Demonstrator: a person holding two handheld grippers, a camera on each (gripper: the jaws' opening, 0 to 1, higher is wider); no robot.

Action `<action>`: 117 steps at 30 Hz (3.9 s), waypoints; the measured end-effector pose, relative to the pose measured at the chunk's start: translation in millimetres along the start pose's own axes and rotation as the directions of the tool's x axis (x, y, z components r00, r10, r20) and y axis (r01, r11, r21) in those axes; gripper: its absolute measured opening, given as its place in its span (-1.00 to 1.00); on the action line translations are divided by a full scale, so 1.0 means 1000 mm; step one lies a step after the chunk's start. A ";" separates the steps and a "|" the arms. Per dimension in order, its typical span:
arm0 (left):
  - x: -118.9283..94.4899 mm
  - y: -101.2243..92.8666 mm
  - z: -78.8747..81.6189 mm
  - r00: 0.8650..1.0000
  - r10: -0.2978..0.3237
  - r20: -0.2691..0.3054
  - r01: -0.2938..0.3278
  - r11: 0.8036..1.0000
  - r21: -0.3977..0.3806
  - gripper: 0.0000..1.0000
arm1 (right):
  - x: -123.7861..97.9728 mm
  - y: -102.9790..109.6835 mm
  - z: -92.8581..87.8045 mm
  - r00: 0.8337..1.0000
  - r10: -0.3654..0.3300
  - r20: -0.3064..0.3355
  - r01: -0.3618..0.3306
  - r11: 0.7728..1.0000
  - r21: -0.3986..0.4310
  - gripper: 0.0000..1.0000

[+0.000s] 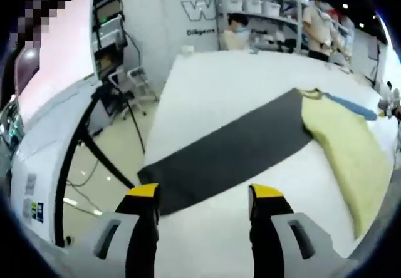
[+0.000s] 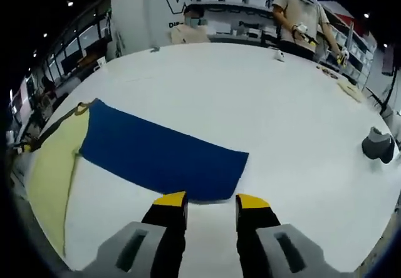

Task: Fold the garment on the visible template until the final outline fits inside the template.

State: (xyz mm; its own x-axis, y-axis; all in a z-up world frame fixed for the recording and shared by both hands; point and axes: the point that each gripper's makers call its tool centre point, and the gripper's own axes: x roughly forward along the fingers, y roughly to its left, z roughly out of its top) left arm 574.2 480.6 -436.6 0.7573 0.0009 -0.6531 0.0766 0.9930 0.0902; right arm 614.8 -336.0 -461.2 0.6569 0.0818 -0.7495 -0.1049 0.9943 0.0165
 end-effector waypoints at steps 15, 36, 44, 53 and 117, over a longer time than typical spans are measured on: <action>-0.025 -0.055 -0.043 0.983 -0.160 -0.086 0.171 0.976 0.136 0.39 | -0.015 0.055 -0.027 0.995 0.100 0.010 -0.100 0.995 -0.017 -0.28; -0.054 -0.167 -0.069 0.888 -0.427 -0.169 0.448 0.886 0.116 0.23 | -0.050 0.165 -0.085 0.942 0.326 -0.084 -0.335 0.931 -0.142 -0.31; -0.056 -0.193 -0.077 0.843 -0.488 -0.227 0.522 0.843 0.127 0.04 | -0.062 0.205 -0.093 0.916 0.382 -0.123 -0.398 0.904 -0.153 -0.35; -0.057 -0.220 -0.080 0.800 -0.537 -0.268 0.585 0.797 0.150 -0.01 | -0.062 0.228 -0.099 0.896 0.418 -0.147 -0.440 0.881 -0.176 -0.38; -0.039 -0.359 -0.058 0.738 -0.598 -0.312 0.654 0.520 0.549 -0.47 | -0.074 0.244 -0.096 0.885 0.451 -0.119 -0.466 0.867 -0.176 -0.49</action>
State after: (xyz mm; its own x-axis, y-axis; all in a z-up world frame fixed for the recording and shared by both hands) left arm 479.6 130.7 -486.5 0.3104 -0.5565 -0.7707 0.8914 0.4520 0.0326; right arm 468.8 -105.9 -465.3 0.4451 0.5124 -0.7343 -0.5281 0.8125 0.2469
